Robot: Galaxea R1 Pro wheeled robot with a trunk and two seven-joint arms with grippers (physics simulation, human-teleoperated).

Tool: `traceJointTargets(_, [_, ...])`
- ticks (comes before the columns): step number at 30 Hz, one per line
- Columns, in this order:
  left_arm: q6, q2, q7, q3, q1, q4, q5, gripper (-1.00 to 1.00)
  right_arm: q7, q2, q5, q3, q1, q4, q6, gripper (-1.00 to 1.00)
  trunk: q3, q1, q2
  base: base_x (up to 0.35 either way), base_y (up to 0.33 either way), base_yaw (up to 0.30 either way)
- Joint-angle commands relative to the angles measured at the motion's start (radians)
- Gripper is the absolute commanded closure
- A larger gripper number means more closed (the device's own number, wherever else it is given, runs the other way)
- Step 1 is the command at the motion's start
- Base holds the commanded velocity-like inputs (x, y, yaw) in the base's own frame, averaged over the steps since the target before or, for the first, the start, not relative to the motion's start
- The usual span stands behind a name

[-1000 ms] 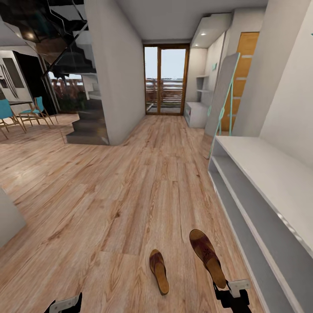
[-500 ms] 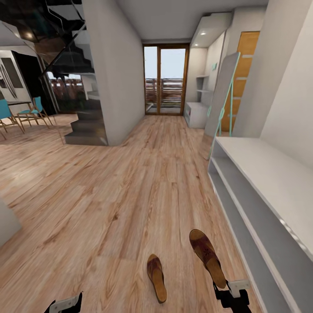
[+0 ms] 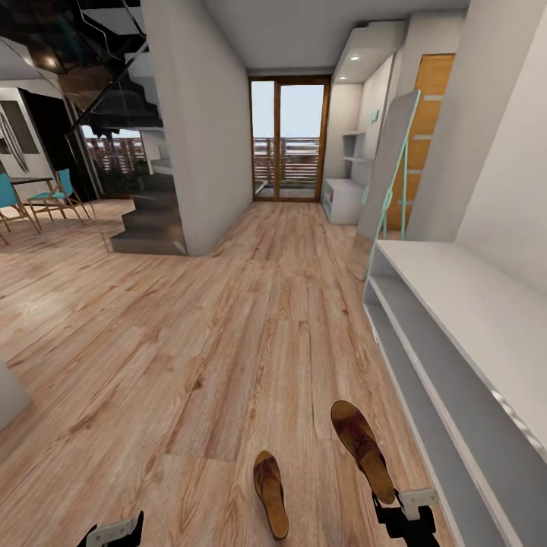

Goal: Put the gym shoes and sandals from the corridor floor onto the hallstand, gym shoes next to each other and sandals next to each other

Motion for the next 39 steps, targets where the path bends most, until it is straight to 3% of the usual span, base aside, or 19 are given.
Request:
traceJointTargets(1, [-0.002, -0.001, -0.01, 0.008, -0.001, 0.001, 0.001, -1.0, 0.006, 0.0, 0.003, -0.008, -0.001, 0.001, -0.003, 1.0, -0.001, 0.0, 0.0, 0.002, -0.001, 0.0])
traceJointTargets(39, [-0.002, -0.001, -0.01, 0.008, 0.0, 0.002, 0.001, -1.0, 0.007, -0.003, 0.007, -0.008, -0.001, 0.002, -0.003, 1.0, -0.001, 0.0, 0.0, 0.052, -0.006, 0.0])
